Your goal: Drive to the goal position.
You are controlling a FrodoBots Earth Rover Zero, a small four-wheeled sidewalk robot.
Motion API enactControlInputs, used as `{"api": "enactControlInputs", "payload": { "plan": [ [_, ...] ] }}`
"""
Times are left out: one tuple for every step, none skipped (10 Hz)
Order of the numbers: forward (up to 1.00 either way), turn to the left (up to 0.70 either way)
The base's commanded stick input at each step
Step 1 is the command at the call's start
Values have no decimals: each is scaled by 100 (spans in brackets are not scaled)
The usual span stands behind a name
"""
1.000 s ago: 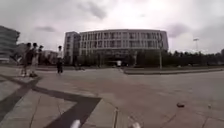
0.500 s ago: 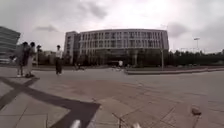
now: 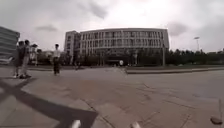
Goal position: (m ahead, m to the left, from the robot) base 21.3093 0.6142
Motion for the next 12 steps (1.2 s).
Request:
{"api": "enactControlInputs", "payload": {
  "plan": [
    [70, 0],
    [70, 0],
    [70, 0],
    [70, 0],
    [70, 0],
    [70, 0],
    [70, 0],
    [70, 0],
    [70, 0],
    [70, 0],
    [70, 0],
    [70, 0]
  ]
}}
